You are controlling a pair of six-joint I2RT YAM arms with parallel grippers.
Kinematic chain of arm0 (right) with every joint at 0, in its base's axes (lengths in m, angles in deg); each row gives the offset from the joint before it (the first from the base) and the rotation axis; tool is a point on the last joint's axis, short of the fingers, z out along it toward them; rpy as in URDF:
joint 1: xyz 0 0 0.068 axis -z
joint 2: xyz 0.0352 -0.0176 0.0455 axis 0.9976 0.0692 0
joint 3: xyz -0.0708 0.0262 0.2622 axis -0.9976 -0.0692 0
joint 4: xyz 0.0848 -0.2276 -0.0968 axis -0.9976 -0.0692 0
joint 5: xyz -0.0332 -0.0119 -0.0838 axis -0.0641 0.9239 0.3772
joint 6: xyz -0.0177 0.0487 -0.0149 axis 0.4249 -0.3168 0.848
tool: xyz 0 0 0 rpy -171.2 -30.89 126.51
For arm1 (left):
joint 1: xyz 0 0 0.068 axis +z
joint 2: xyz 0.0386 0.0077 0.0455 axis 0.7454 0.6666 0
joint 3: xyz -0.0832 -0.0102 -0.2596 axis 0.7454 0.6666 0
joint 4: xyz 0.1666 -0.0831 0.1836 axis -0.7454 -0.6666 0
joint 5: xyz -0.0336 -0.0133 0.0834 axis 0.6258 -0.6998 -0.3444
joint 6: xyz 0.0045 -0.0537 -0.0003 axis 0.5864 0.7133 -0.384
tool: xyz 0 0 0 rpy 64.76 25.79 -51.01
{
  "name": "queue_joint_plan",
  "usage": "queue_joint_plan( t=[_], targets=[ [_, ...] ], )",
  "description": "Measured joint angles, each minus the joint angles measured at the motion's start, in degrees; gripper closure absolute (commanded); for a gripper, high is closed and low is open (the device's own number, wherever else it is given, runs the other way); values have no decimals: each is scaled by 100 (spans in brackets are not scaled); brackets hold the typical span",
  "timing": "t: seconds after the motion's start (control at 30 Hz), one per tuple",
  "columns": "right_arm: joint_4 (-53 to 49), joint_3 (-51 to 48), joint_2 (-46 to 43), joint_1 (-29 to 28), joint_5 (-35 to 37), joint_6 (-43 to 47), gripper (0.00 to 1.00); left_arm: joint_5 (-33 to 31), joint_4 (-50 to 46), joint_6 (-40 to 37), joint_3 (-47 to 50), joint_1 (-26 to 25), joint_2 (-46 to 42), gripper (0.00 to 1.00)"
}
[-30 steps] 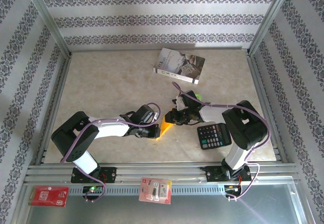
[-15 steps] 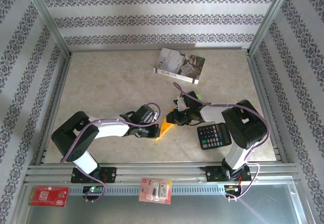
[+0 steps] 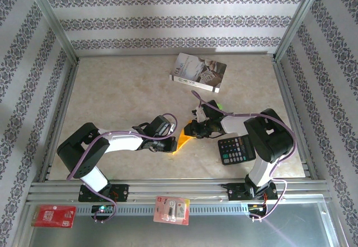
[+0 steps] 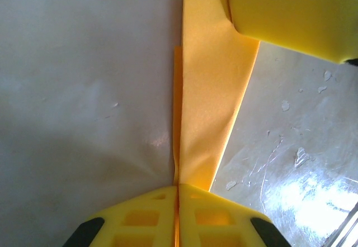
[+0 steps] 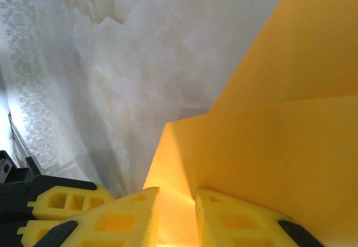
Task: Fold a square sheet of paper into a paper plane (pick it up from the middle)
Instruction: Fold the wing for the fifth time at the center of the table.
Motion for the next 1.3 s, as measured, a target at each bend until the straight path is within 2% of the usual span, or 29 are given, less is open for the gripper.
queue_joint_plan(
  t=[0.2, 0.47, 0.8, 0.87, 1.0, 1.1, 1.3],
  targets=[
    [-199, 111, 50, 0, 9, 68, 76, 2, 2, -2, 0, 0, 4, 91],
    [-706, 348, 114, -55, 269, 343, 79, 26, -13, -2, -15, -2, -37, 86],
    [-946, 496, 199, -55, 289, 446, 79, 157, -94, 22, -118, -44, -247, 72],
    [-968, 514, 210, -55, 291, 448, 79, 164, -90, 39, -118, -44, -385, 73],
    [-977, 518, 212, -55, 291, 448, 79, 280, -31, 118, -118, -44, -542, 81],
    [-981, 518, 212, -55, 291, 448, 79, 319, 0, 177, -118, -44, -540, 81],
    [-981, 518, 212, -55, 291, 448, 79, -140, -181, 258, -118, -44, -726, 70]
  ],
)
